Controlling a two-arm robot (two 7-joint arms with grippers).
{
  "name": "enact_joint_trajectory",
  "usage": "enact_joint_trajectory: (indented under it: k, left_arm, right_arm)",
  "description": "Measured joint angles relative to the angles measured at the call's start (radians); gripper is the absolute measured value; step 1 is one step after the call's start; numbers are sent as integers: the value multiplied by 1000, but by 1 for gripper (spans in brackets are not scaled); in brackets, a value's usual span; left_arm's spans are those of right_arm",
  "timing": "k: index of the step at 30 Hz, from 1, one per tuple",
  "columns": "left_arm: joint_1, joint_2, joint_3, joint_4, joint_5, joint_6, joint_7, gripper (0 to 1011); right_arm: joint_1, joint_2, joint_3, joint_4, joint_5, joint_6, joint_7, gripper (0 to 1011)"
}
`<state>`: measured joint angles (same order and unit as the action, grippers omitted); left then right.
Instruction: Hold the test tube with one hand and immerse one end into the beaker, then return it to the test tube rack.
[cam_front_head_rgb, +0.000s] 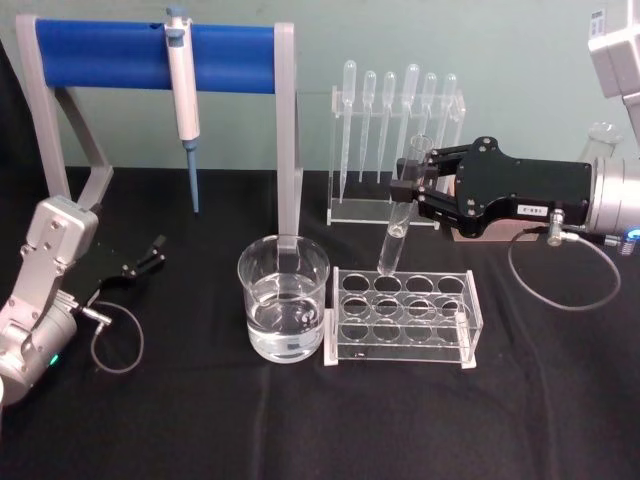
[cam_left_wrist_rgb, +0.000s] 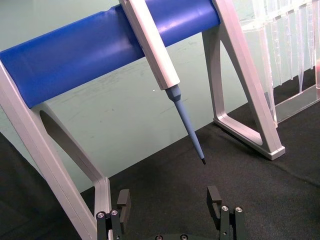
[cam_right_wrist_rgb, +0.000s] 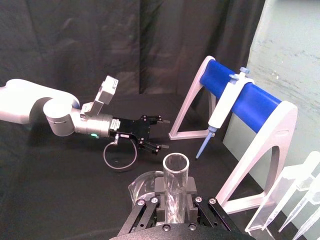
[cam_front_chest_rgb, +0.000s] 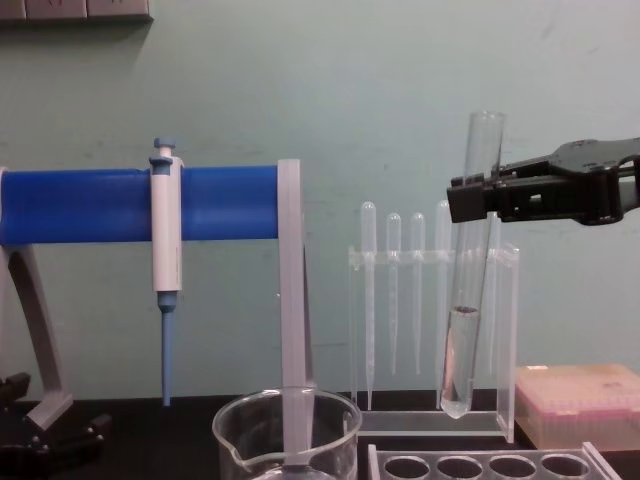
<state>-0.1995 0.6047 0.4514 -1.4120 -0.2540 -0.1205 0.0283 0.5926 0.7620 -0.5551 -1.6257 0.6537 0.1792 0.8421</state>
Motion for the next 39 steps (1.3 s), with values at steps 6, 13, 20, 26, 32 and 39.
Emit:
enact_joint_trajectory:
  k: [6,13,20,26,32,39]
  left_arm:
    - [0,0,0,0,0,0,0,1000]
    - [0,0,0,0,0,0,0,1000]
    - [0,0,0,0,0,0,0,1000]
    - [0,0,0,0,0,0,0,1000]
    - [0,0,0,0,0,0,0,1000]
    - [0,0,0,0,0,0,0,1000]
  right_arm:
    - [-1,0,1,1,0,-1,0,236]
    - [-2,-1,1,2,0,-1,1,236]
    - [-2,-1,2,2,-1,-2,1,236]
    - [-3,-1,2,2,-1,-2,1,236]
    - [-3,-1,2,2,-1,-2,1,236]
    - [-3,-1,2,2,-1,-2,1,235]
